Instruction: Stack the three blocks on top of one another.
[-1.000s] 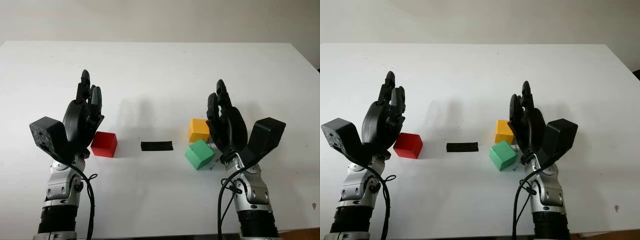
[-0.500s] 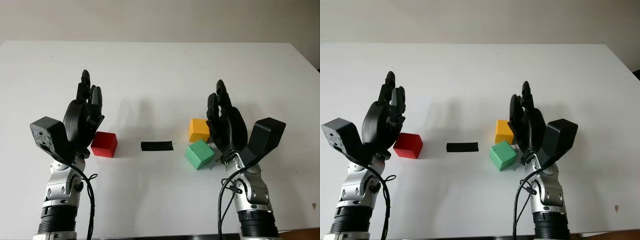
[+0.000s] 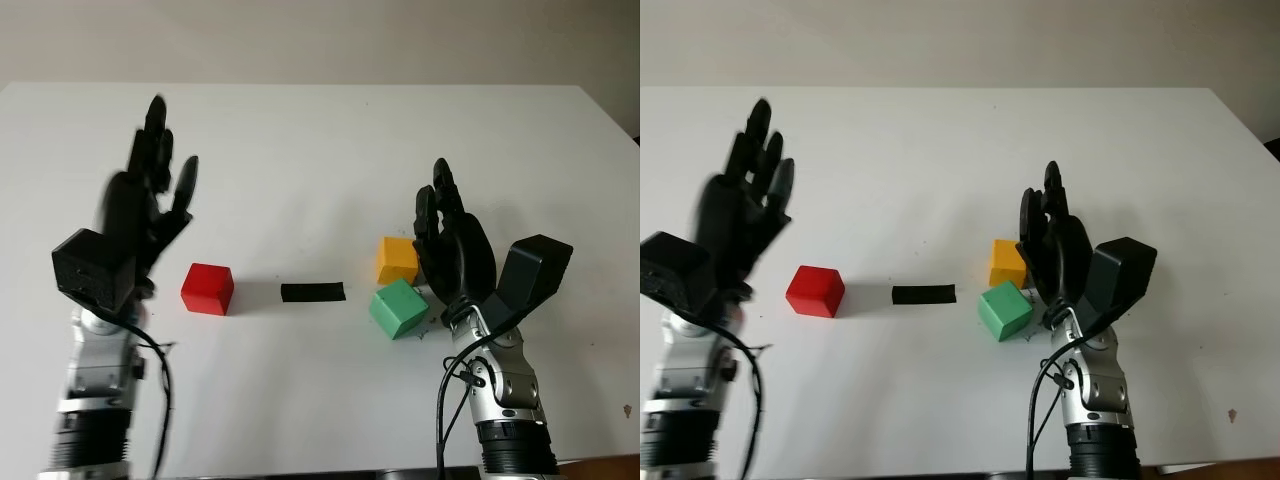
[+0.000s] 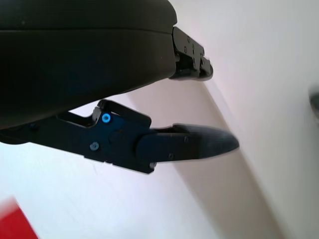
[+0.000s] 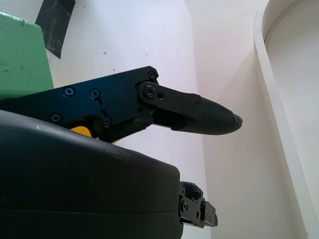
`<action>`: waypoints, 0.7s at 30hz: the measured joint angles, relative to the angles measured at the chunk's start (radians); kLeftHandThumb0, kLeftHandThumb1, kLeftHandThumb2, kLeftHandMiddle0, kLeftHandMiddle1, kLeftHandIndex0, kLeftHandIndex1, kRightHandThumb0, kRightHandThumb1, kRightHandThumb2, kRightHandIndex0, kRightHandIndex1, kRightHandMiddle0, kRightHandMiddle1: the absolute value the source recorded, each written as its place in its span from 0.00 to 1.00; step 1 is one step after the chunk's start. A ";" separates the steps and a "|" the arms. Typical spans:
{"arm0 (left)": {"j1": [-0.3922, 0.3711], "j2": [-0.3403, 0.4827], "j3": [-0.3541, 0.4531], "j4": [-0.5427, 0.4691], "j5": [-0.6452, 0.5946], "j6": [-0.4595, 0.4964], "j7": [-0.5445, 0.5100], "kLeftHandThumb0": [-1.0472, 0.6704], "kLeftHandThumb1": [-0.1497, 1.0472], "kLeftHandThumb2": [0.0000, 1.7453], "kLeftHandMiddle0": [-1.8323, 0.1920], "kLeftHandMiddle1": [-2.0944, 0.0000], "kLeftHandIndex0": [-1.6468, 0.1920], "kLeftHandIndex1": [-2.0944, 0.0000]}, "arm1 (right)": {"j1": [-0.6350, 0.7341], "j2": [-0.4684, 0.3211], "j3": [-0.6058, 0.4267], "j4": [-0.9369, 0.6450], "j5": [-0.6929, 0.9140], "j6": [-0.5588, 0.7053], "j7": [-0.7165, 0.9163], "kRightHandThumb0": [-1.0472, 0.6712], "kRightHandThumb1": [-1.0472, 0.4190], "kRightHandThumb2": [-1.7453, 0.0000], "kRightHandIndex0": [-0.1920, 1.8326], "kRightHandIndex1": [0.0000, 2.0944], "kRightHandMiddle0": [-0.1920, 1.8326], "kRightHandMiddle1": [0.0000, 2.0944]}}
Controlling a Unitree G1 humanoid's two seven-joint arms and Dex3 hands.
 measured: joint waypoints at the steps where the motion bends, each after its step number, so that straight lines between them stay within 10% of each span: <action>1: 0.008 0.060 0.001 -0.020 0.019 0.000 -0.044 0.25 1.00 0.14 0.84 0.99 0.72 0.94 | 0.000 0.001 0.000 0.000 0.000 0.000 -0.001 0.23 0.00 0.64 0.00 0.00 0.00 0.00; 10: 0.030 0.317 0.003 -0.122 0.169 0.009 -0.205 0.24 1.00 0.08 0.84 0.97 0.66 0.94 | 0.000 0.008 0.006 -0.001 -0.002 0.000 -0.013 0.24 0.00 0.64 0.00 0.00 0.00 0.00; 21: 0.078 0.395 -0.008 -0.223 0.321 0.004 -0.248 0.14 0.94 0.03 0.82 0.97 0.62 0.92 | 0.000 0.010 0.006 -0.010 0.002 0.001 -0.017 0.24 0.00 0.64 0.00 0.00 0.00 0.00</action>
